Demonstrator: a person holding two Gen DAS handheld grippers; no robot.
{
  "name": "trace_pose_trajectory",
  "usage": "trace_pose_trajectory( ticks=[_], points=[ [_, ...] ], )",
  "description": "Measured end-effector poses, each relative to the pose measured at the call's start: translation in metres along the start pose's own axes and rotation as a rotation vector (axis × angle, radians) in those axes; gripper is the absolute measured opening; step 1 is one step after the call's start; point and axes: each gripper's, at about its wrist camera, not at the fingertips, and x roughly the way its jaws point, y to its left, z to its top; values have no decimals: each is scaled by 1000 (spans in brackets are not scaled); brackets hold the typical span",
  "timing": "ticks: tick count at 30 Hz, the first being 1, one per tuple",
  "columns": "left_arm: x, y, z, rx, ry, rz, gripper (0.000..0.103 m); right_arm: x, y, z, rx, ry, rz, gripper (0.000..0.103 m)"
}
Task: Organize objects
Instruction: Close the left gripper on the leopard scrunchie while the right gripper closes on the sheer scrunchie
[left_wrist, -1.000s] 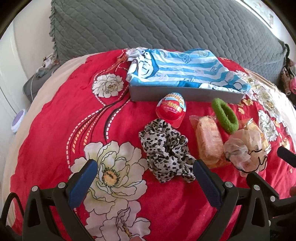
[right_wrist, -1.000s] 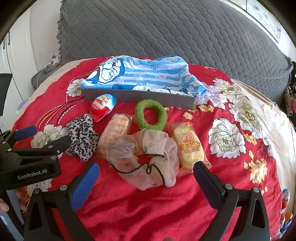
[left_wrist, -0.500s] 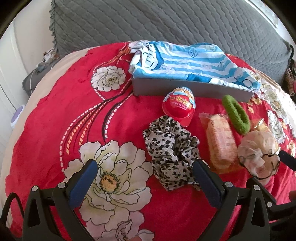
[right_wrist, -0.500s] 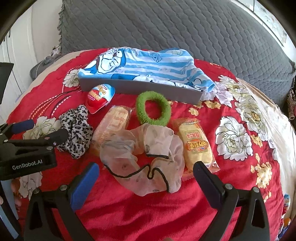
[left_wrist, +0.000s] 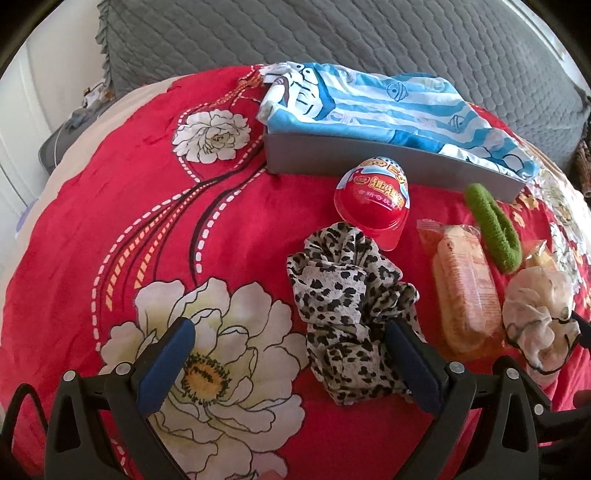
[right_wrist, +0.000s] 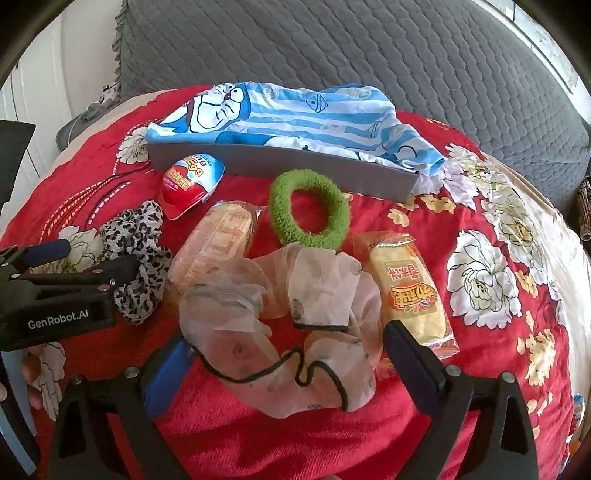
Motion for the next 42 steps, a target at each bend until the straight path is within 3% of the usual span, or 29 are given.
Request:
trace_pose_trajectory(
  ticks=[11,16,18,26,30,34,42],
  points=[
    [3,-2,1,-3,-3,-21,101,7,-3,0,15,24,21,87],
    [2,-3,1,3,4,-49,86,6,-3,0,9,25,20,77],
    [2,-4,1,6,12,-65,70,5,-4,0,8,25,17,73],
    [-3,-8,0,13,11,-104,47,5,-5,1,6,33,10,57],
    [-6,-7,1,14,7,-112,30,5,-7,1,12,35,8,38],
    [-9,-8,3,25,-7,-112,21,4,-10,1,23,41,12,31],
    [-13,-9,4,15,3,-144,18,-3,-14,4,31,31,26,25]
  ],
)
